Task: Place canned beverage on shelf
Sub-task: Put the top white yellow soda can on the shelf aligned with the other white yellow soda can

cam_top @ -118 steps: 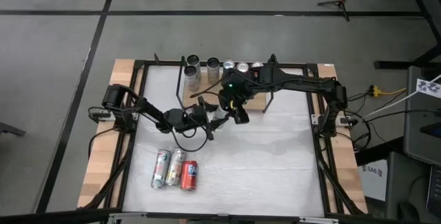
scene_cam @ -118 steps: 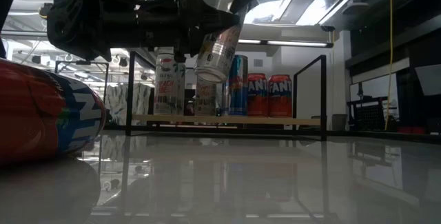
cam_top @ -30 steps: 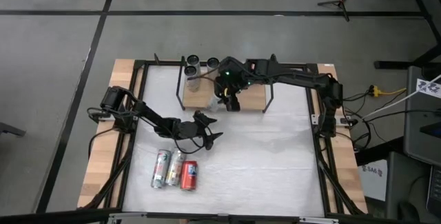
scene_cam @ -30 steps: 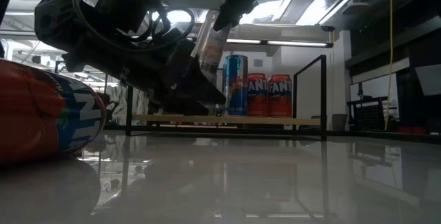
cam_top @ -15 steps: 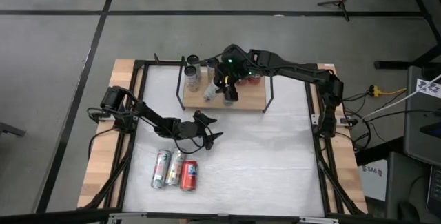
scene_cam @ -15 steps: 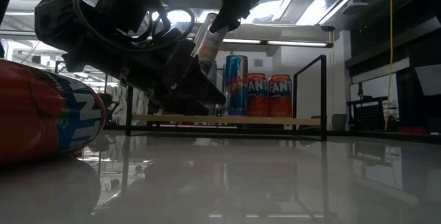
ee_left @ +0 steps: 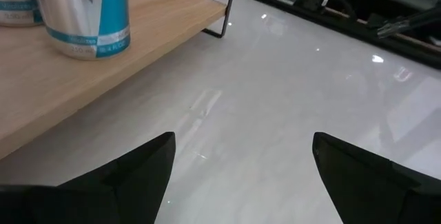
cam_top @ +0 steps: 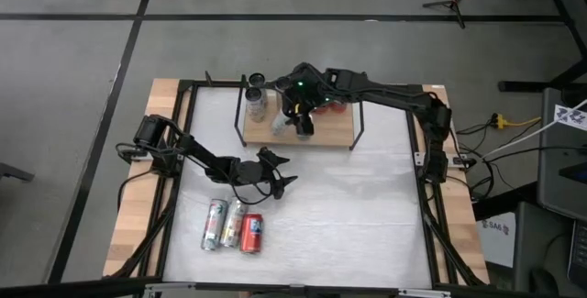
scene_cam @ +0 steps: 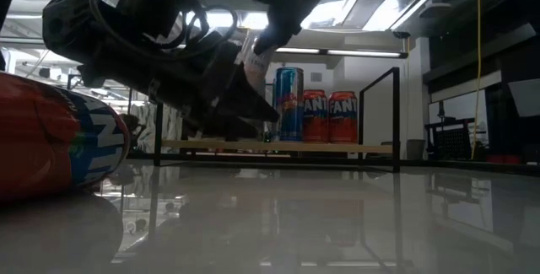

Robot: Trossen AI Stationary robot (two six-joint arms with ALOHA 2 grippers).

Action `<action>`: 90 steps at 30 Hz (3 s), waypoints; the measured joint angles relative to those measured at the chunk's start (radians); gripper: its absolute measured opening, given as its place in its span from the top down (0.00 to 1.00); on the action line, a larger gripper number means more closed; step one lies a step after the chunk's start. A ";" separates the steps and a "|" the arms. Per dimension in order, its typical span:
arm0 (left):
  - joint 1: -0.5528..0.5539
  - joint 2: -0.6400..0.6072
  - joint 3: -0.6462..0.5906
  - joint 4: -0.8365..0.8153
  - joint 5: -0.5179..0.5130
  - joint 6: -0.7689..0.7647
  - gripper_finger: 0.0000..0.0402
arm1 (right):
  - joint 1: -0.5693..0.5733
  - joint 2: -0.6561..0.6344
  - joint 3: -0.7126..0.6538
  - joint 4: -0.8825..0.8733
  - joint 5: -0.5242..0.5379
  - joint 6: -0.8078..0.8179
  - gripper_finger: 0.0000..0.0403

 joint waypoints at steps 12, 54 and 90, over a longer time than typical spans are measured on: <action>0.000 -0.001 0.000 0.011 0.070 -0.121 0.18 | -0.009 0.072 0.000 0.000 0.018 0.000 0.37; 0.127 -0.477 0.000 -0.440 -0.260 0.113 0.68 | -0.007 0.072 -0.001 0.014 0.018 0.000 0.26; 0.125 -0.476 0.000 -0.441 -0.210 0.108 0.68 | -0.007 0.071 -0.001 0.116 0.193 0.001 0.25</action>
